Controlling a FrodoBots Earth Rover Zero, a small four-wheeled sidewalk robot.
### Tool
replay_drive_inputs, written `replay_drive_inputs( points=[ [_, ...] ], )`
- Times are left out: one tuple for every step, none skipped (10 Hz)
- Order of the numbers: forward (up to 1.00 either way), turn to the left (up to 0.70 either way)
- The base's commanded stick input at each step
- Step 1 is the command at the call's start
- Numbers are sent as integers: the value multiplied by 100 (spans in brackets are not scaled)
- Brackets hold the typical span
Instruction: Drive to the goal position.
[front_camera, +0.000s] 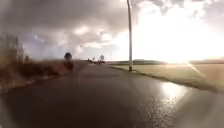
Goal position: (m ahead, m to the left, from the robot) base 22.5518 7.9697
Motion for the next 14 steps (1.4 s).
replay_drive_inputs(
  points=[
    [70,0],
    [70,0],
    [70,0],
    [70,0],
    [70,0],
    [70,0],
    [70,0],
    [70,14],
    [70,14],
    [70,14],
    [70,14],
    [70,14],
    [70,14],
    [70,14]
  ],
)
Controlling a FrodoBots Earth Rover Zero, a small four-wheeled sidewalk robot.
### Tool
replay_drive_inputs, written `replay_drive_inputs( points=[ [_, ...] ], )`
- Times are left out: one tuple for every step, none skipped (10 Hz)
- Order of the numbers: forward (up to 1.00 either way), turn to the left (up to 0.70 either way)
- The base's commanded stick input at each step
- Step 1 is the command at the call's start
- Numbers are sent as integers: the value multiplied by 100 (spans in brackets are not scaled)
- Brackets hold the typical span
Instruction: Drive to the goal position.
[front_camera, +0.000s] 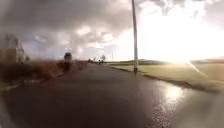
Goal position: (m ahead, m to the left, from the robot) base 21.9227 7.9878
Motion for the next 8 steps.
replay_drive_inputs(
  points=[
    [70,4],
    [70,0],
    [70,0],
    [70,0],
    [70,0],
    [70,0],
    [70,0],
    [70,0]
  ],
)
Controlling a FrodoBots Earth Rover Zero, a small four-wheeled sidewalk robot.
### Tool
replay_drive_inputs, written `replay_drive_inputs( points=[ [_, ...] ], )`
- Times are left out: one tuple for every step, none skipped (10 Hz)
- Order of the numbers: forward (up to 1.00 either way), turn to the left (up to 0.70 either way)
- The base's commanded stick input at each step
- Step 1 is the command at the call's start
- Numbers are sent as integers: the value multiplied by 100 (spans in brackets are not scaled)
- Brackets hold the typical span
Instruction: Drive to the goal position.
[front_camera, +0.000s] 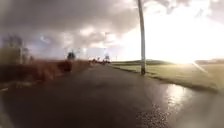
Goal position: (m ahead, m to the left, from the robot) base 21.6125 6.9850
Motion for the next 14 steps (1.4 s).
replay_drive_inputs(
  points=[
    [70,0],
    [70,3],
    [70,13],
    [70,14],
    [70,14],
    [70,14],
    [70,14],
    [70,14],
    [70,14],
    [70,14],
    [70,14],
    [70,14],
    [70,14],
    [70,7]
  ],
)
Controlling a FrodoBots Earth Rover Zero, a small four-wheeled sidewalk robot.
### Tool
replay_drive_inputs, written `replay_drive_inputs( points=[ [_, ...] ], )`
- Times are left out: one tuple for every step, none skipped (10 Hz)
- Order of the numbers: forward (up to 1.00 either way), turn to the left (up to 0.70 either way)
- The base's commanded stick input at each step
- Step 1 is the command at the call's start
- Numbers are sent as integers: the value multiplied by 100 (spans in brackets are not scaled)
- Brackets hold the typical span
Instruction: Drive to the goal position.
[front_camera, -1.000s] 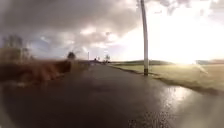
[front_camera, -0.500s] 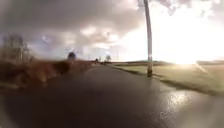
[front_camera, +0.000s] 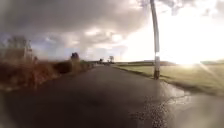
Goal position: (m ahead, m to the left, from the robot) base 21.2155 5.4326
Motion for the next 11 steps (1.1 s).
replay_drive_inputs(
  points=[
    [70,0],
    [70,0],
    [70,0],
    [70,0],
    [70,0],
    [70,0],
    [70,0],
    [70,0],
    [70,0],
    [70,0],
    [70,0]
  ],
)
